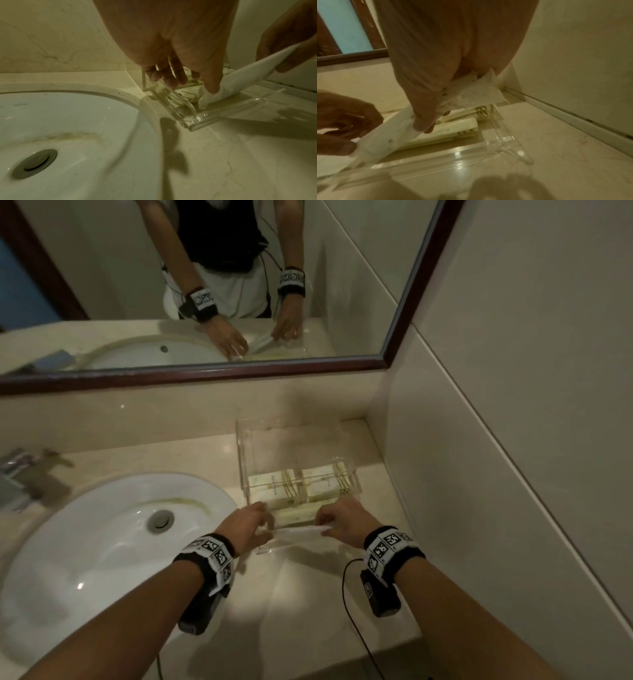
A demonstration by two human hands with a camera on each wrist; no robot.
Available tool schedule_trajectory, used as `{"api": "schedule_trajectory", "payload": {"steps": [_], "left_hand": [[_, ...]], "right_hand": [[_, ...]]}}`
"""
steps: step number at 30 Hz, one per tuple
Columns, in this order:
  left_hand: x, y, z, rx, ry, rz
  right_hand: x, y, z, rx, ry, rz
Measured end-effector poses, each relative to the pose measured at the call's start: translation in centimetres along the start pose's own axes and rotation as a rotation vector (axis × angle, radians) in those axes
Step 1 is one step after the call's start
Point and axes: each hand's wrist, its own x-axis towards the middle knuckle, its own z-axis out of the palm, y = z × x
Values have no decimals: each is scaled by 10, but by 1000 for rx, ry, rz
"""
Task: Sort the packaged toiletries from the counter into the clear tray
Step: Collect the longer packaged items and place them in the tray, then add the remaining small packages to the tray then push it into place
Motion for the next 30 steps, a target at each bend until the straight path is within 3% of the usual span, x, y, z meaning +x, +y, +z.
{"api": "schedule_trajectory", "payload": {"steps": [7,15,20,30], "left_hand": [[-12,-7,3,-42,-16,-38],[-17,-9,12,-56,-85,-58],[-23,-14,13,-96,-49,-53],[-42,-19,-6,-109,56,-44]], "right_hand": [[4,-8,21,-185,-42,20],[-5,4,27,-243,-53,153],[-10,7,23,-309,-36,220],[-1,-32,12,-220,-3,201]]}}
